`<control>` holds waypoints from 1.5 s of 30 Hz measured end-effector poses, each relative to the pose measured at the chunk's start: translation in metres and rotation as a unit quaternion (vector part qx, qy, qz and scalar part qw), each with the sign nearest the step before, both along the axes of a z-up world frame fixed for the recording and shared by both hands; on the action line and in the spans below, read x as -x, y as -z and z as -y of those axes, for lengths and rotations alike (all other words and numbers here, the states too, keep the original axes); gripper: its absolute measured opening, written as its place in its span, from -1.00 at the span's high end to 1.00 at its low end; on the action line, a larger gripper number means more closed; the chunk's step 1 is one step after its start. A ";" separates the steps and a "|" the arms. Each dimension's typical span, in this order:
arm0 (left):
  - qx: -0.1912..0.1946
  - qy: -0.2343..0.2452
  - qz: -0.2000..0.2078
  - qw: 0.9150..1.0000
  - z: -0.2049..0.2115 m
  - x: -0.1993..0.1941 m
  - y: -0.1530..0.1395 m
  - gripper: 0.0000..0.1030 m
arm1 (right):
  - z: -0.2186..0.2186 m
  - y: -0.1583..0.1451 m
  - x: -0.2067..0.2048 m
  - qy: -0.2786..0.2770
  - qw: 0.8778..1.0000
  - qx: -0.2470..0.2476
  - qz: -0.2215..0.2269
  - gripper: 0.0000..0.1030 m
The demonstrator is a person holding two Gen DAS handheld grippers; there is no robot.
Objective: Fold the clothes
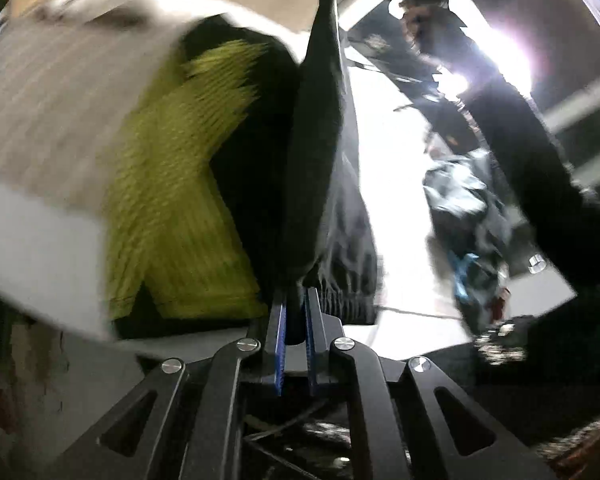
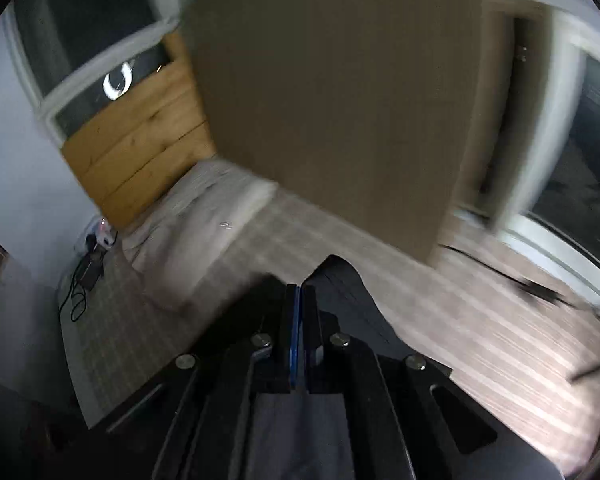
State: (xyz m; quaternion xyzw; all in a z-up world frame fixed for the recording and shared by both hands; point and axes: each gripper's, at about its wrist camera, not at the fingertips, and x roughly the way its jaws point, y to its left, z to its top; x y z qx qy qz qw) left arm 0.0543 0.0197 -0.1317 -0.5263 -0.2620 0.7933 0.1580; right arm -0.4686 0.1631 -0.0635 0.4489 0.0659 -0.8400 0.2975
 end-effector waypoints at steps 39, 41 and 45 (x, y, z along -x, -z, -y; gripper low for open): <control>0.034 0.076 0.033 0.996 -0.001 0.029 0.025 0.79 | 0.100 0.139 -0.026 0.004 0.975 -0.113 0.192 -0.15; 0.038 0.086 0.025 0.995 -0.002 0.030 0.019 0.80 | 0.107 0.137 -0.028 -0.004 0.975 -0.132 0.180 -0.15; 0.037 0.093 0.017 0.995 0.000 0.031 0.011 0.82 | 0.111 0.146 -0.032 -0.016 0.970 -0.159 0.183 -0.06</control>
